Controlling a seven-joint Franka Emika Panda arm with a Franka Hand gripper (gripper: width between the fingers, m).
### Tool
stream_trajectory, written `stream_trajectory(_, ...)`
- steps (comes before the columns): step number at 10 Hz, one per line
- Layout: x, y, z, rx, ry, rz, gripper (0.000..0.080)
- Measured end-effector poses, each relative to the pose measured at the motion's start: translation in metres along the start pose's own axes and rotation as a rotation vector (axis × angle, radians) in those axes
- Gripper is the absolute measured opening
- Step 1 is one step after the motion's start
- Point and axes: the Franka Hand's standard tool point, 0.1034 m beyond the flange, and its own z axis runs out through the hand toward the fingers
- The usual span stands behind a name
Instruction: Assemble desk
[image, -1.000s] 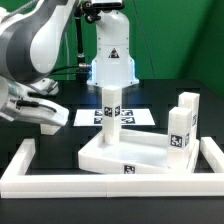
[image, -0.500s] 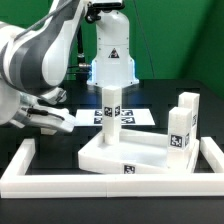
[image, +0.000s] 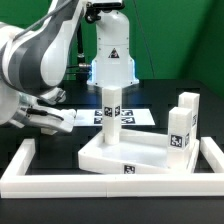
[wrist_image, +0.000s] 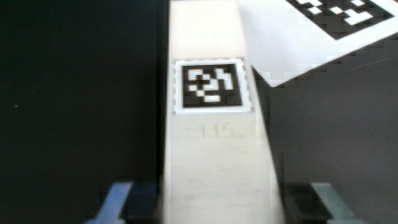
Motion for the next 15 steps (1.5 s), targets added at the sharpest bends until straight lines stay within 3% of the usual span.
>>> stream_trajectory(4,-0.001,-0.001,-0.003,-0.004,0.004,-0.003,0.0288)
stream_trajectory(6,-0.028,-0.026,-0.052,-0.062,0.105,-0.075,0.0289)
stream_trajectory(8,-0.051,-0.044,-0.077,-0.088,0.213,-0.153,0.029)
stream_trajectory(10,-0.038,-0.038,-0.075,-0.092,0.296,-0.146,0.0291)
stream_trajectory(12,-0.041,-0.043,-0.079,-0.088,0.409,-0.161,0.0291)
stream_trajectory(14,-0.065,-0.09,-0.131,-0.104,0.578,-0.215,0.0291)
stream_trajectory(15,-0.079,-0.106,-0.157,-0.109,0.684,-0.255,0.0291)
